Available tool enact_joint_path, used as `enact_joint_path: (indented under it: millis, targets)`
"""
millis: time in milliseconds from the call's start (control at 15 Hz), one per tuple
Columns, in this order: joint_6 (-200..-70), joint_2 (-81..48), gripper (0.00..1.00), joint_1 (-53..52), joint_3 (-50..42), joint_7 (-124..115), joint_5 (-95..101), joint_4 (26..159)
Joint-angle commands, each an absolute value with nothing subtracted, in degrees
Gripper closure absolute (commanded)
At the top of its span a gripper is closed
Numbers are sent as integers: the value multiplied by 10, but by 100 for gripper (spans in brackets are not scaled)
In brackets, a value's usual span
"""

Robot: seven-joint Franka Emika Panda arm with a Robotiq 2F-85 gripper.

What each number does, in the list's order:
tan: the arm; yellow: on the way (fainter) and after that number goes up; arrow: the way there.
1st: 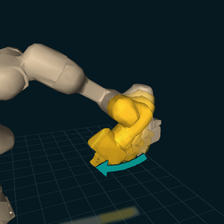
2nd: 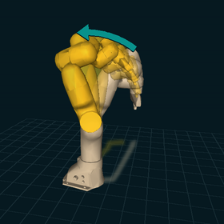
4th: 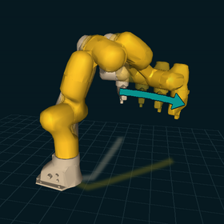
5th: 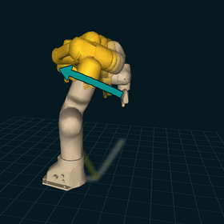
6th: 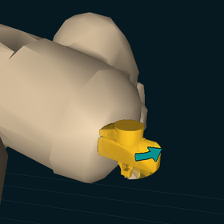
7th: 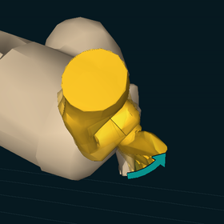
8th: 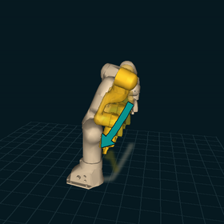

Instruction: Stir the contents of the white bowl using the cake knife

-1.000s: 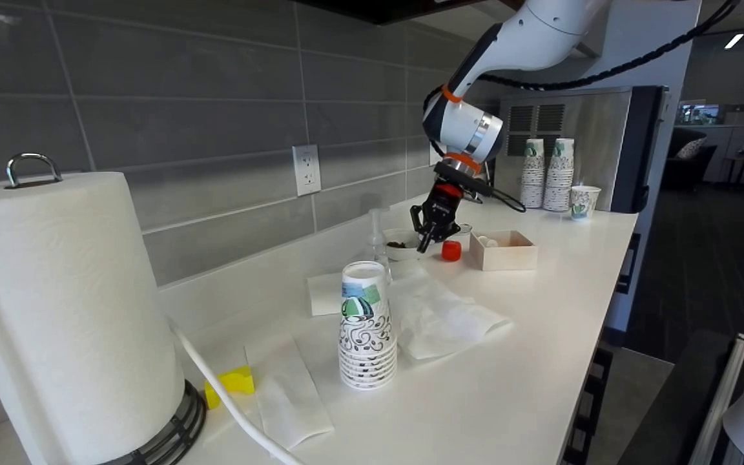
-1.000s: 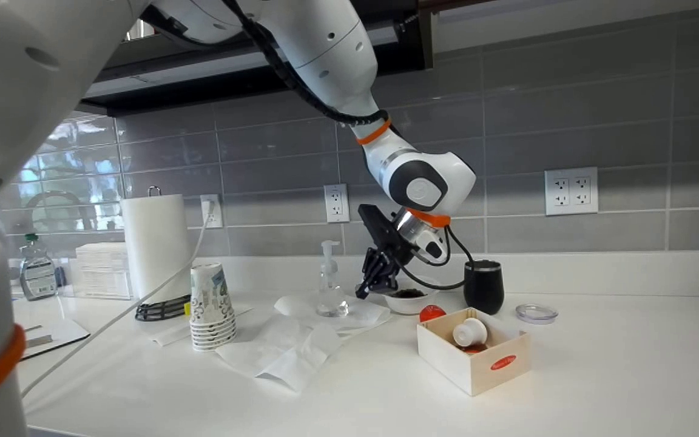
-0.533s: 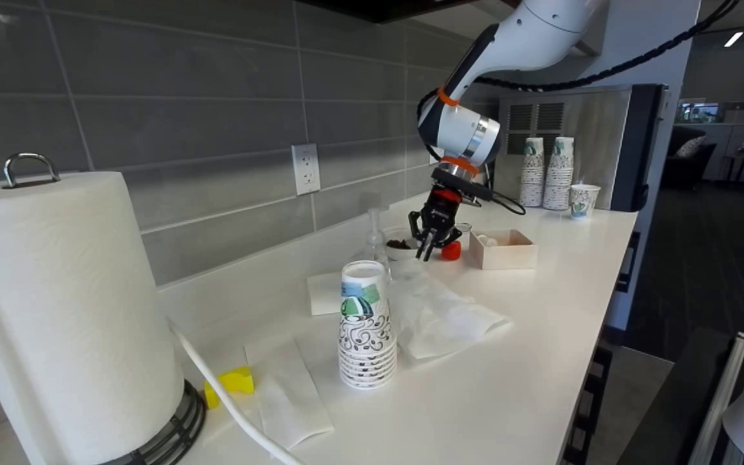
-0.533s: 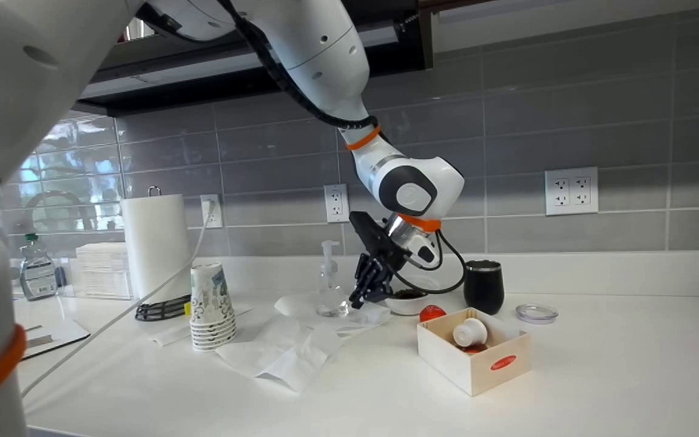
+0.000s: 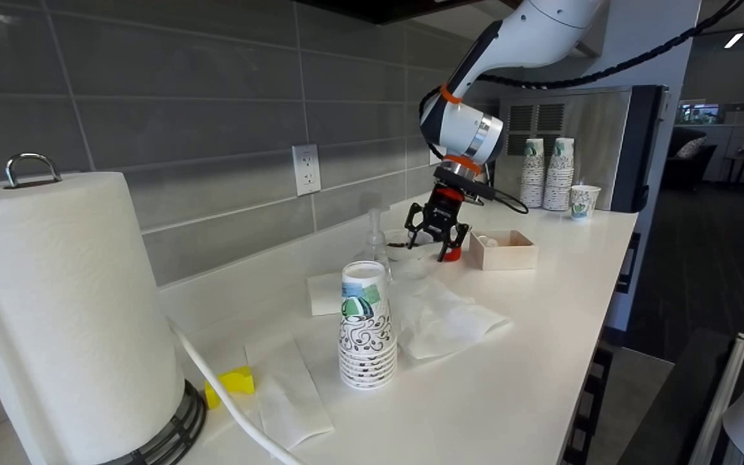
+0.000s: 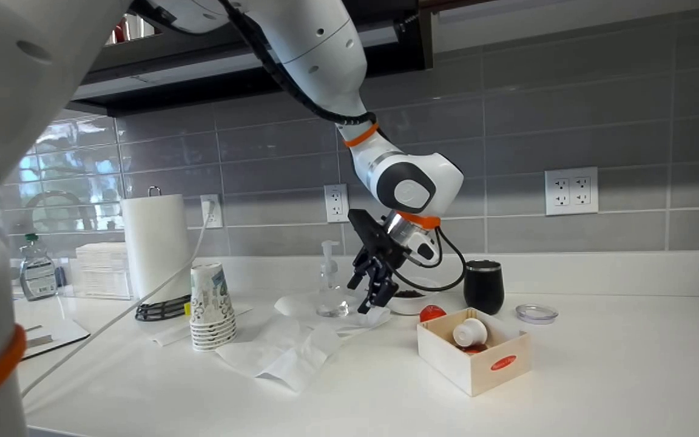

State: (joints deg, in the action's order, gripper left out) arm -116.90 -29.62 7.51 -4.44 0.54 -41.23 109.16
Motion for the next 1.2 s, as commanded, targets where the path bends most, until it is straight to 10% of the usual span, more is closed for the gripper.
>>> enact_joint_path:
  millis: [0, 1133]
  targets:
    - [-1197, -250, 0, 75, -41, 14, -404, 1137]
    - [-1544, -29, 0, 10, -41, -145, -212, 1416]
